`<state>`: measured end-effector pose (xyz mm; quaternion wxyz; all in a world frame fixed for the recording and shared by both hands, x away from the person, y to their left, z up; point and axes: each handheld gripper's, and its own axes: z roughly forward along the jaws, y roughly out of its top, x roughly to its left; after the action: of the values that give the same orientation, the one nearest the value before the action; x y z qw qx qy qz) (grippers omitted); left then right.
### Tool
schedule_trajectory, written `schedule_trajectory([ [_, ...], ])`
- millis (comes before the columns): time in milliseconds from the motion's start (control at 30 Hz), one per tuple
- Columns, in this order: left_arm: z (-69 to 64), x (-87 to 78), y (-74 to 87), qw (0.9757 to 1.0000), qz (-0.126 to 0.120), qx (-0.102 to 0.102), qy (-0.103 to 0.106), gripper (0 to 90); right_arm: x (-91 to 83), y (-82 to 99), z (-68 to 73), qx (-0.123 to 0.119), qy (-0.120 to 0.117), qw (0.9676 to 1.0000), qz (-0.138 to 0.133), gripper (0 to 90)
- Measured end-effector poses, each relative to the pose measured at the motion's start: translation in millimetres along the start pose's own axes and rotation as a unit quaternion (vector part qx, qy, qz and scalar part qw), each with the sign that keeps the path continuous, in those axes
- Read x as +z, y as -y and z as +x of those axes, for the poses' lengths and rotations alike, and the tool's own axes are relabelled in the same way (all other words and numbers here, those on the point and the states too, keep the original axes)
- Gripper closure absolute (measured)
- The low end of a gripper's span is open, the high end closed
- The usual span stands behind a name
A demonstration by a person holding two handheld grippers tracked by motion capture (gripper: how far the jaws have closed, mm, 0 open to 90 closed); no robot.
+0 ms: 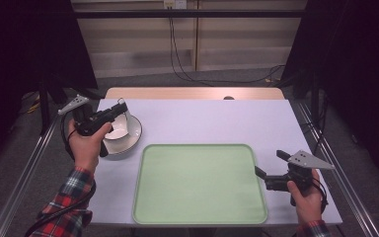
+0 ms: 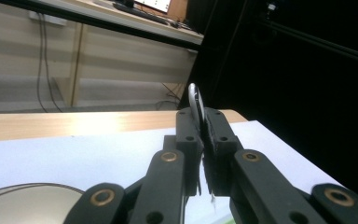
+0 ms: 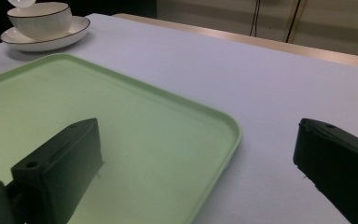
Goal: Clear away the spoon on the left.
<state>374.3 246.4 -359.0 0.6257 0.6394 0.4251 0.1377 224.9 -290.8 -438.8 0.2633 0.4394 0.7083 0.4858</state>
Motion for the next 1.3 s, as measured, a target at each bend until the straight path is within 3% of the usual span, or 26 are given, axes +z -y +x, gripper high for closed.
schedule_trajectory([
  [333,-9.9,0.7,5.8,0.9993,0.014,-0.003,0.033,85.9,0.6,0.1,1.7,-0.006,-0.005,1.0000,0.003,0.7],
  [633,-17.2,2.9,11.0,0.9983,0.030,0.004,0.050,85.9,0.5,0.2,2.0,-0.007,-0.007,1.0000,0.003,0.7],
  [767,-21.2,3.9,13.3,0.9977,0.029,-0.003,0.061,85.9,0.6,0.2,2.4,-0.007,-0.009,0.9999,0.005,0.7],
  [833,-23.3,3.9,14.3,0.9978,0.034,0.003,0.057,85.9,1.0,0.3,2.5,-0.008,-0.010,0.9999,0.004,0.7],
  [900,-25.1,4.6,15.5,0.9970,0.032,-0.002,0.070,85.9,0.8,0.2,2.6,-0.009,-0.011,0.9999,0.004,0.8],
  [967,-27.0,4.6,16.8,0.9972,0.035,0.000,0.066,85.9,1.0,0.2,2.7,-0.009,-0.011,0.9999,0.004,0.7],
  [1100,-29.2,5.3,21.8,0.9957,0.041,-0.002,0.083,85.9,1.2,0.5,2.9,-0.012,-0.011,0.9999,0.005,0.8],
  [1200,-30.8,5.0,24.0,0.9958,0.046,0.000,0.079,85.9,1.4,0.4,2.9,-0.010,-0.010,0.9999,0.005,0.8],
  [1300,-33.0,5.9,27.1,0.9949,0.046,-0.007,0.090,85.9,1.3,0.4,2.8,-0.011,-0.009,0.9999,0.005,0.8],
])
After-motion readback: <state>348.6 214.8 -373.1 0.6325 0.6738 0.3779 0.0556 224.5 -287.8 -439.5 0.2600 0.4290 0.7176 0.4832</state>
